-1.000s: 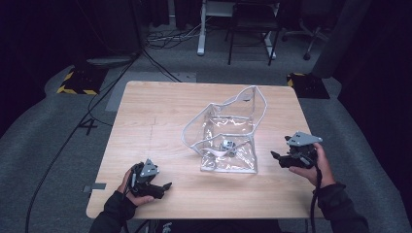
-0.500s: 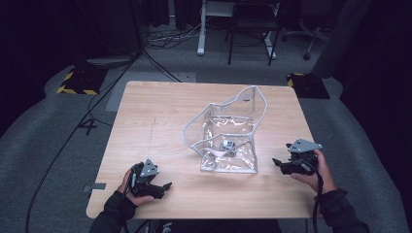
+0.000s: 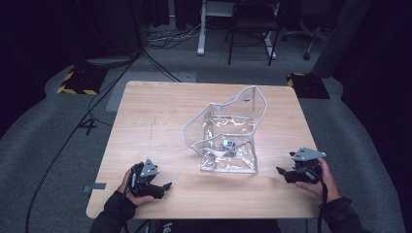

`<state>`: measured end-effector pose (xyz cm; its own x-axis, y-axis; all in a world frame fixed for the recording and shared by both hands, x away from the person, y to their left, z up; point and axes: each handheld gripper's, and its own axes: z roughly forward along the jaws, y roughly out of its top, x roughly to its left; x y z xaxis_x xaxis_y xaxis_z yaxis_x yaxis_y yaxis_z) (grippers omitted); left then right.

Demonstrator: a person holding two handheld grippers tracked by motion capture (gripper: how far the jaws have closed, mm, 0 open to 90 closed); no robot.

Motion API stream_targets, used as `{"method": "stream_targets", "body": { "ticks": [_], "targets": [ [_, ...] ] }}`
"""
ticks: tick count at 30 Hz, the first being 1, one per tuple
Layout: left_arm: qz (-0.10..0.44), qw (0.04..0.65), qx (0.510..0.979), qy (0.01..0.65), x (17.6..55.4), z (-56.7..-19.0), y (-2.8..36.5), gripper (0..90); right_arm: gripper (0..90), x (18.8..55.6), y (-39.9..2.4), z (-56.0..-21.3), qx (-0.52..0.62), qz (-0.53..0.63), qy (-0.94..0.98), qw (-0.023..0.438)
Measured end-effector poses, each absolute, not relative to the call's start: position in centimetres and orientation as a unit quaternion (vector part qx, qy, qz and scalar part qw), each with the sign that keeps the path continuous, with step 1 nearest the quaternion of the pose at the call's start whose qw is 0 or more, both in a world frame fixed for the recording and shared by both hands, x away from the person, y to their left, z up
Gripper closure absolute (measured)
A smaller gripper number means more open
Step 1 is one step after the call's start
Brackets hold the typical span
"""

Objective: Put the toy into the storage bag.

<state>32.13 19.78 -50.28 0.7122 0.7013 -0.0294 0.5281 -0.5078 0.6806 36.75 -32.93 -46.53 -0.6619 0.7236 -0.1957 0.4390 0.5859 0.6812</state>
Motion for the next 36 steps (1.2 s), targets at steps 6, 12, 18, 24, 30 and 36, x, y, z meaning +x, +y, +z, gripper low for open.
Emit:
{"method": "stream_targets", "body": {
  "ticks": [6, 12, 18, 24, 30, 36],
  "targets": [
    [0.126, 0.343, 0.859, 0.358, 32.1, -50.3, 19.8, 15.3, 20.2, 36.1, -33.9, -47.4, 0.343, 0.302, 0.860, 0.226],
    [0.126, 0.344, 0.859, 0.358, 32.1, -50.3, 19.8, 15.4, 19.1, 35.5, -35.0, -48.0, 0.354, 0.306, 0.856, 0.218],
    [0.126, 0.344, 0.860, 0.356, 32.2, -50.3, 19.8, 15.3, 18.6, 34.6, -36.4, -48.8, 0.371, 0.315, 0.849, 0.206],
    [0.125, 0.344, 0.859, 0.358, 32.1, -50.3, 19.8, 15.3, 17.6, 33.7, -38.0, -49.5, 0.384, 0.323, 0.842, 0.199],
    [0.125, 0.344, 0.859, 0.358, 32.1, -50.3, 19.8, 15.3, 16.2, 33.2, -39.0, -49.9, 0.398, 0.342, 0.829, 0.192],
    [0.127, 0.344, 0.859, 0.358, 32.1, -50.3, 19.8, 15.2, 15.4, 33.0, -40.2, -50.3, 0.410, 0.360, 0.817, 0.188]
  ]
}}
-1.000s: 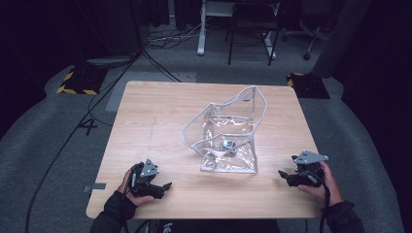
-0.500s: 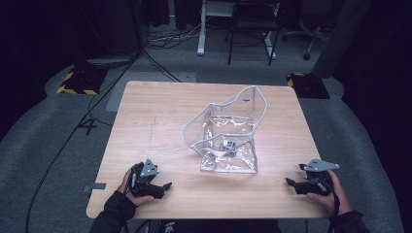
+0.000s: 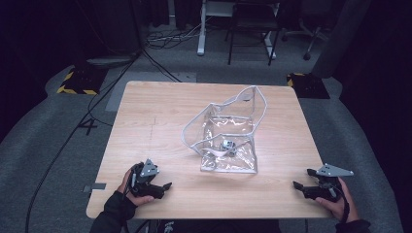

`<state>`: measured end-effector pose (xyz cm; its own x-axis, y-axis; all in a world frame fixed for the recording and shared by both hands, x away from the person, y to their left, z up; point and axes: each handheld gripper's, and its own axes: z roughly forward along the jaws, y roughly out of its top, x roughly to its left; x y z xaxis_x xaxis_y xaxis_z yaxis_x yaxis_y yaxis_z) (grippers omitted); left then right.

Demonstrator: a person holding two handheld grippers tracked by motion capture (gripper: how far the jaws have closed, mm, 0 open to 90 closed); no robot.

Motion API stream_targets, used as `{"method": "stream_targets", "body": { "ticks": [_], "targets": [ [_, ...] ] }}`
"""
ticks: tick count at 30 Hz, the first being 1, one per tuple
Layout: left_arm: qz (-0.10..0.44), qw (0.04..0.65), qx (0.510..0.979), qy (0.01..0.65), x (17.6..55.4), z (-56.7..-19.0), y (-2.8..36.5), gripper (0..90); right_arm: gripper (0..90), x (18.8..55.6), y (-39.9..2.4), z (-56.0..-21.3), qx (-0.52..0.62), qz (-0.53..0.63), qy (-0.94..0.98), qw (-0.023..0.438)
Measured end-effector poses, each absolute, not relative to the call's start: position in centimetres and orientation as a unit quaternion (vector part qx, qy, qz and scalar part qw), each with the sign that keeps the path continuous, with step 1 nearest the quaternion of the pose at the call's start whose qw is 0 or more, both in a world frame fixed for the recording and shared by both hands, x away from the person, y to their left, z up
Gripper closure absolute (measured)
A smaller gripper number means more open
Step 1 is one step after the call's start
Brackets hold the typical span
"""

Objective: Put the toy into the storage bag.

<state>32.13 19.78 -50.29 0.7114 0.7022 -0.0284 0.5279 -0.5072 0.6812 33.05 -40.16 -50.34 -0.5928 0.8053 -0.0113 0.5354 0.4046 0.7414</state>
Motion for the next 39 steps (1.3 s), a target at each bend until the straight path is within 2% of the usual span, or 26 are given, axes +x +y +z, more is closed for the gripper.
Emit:
{"method": "stream_targets", "body": {
  "ticks": [39],
  "targets": [
    [0.129, 0.343, 0.859, 0.358, 32.19, -50.28, 19.79, 15.0, 15.5, 33.09, -40.12, -50.36, 0.413, 0.362, 0.815, 0.187]
  ]
}}
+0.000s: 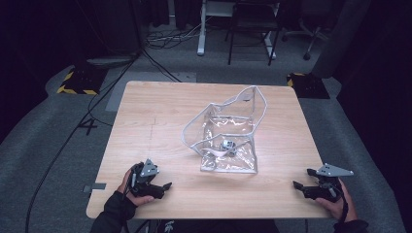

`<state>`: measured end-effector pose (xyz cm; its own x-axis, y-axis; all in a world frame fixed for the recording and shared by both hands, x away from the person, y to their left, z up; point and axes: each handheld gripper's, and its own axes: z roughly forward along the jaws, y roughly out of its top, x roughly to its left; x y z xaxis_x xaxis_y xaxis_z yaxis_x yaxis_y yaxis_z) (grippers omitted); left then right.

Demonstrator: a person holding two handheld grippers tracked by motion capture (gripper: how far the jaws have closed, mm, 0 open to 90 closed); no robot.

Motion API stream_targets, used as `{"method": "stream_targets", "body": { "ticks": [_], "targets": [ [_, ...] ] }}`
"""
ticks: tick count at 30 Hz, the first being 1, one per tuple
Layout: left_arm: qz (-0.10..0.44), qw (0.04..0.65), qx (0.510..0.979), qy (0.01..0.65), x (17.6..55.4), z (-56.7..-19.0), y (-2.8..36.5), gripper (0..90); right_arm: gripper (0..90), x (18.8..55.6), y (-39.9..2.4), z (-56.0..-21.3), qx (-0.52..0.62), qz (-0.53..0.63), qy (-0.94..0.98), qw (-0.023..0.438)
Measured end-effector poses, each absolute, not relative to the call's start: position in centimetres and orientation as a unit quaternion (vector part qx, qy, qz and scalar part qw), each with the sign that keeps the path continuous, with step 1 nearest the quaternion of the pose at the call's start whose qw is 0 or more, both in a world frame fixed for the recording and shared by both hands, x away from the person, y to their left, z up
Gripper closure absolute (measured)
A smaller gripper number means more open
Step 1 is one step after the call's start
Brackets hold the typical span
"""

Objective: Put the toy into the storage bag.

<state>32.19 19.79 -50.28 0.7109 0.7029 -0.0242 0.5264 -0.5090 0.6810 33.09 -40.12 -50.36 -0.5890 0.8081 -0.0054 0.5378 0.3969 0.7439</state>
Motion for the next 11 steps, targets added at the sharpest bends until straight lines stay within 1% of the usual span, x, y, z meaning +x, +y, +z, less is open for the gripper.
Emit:
{"method": "stream_targets", "body": {
  "ticks": [11],
  "targets": [
    [0.127, 0.343, 0.858, 0.360, 32.26, -50.30, 19.74, 15.0, 16.0, 33.11, -40.17, -50.36, 0.412, 0.362, 0.815, 0.186]
  ]
}}
